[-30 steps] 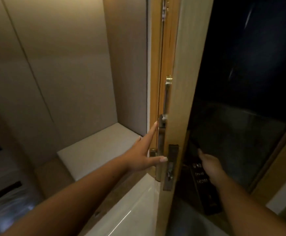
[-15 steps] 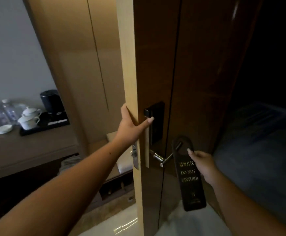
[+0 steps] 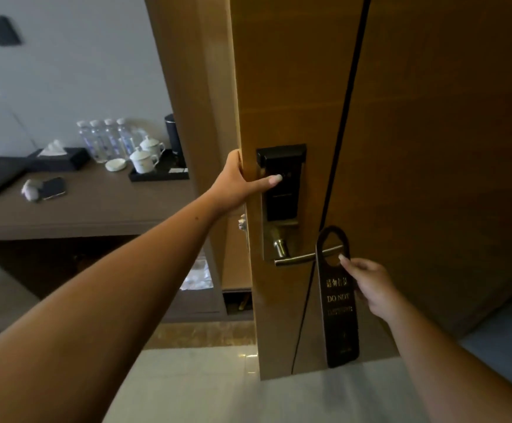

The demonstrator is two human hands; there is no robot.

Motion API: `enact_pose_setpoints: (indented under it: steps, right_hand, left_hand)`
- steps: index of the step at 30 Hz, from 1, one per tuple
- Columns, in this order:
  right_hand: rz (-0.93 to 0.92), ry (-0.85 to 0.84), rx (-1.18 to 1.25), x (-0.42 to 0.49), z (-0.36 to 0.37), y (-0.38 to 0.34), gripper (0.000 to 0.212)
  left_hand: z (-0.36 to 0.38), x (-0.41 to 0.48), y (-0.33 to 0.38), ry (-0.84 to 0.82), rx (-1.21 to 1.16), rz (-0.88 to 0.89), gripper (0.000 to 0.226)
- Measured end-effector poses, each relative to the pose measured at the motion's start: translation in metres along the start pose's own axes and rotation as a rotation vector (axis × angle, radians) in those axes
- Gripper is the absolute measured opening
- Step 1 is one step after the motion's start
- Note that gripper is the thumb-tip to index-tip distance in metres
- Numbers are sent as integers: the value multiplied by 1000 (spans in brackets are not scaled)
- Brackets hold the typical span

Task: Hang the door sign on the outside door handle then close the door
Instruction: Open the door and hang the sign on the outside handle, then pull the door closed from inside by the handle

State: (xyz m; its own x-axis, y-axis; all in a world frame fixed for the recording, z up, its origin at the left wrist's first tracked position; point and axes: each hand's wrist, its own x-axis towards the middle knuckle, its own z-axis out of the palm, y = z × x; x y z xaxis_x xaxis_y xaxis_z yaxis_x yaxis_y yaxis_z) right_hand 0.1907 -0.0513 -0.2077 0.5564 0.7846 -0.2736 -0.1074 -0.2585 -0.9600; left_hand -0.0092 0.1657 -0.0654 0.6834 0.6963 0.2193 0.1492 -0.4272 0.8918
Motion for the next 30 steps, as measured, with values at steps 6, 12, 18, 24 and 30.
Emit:
enact_pose_setpoints:
  steps: [6,12,18,24,30]
  right_hand:
    - [73,-234,180,38,15,18,28]
    - [54,-346,69,40,75,25,41]
    - [-74,-257,-68,40,95,33,19]
    - [-84,-99,-248,47,76,28,22]
    - [-27,-120,-257,27,41,42,23]
  left_hand:
    - [-7,16,-1,24,141,-97,90]
    - [-9,14,5,5,170,-159,88]
    - [-7,7,8,26,177,-188,83]
    - [-4,-3,15,9,157,-178,84]
    - [1,-28,25,-24,302,-100,97]
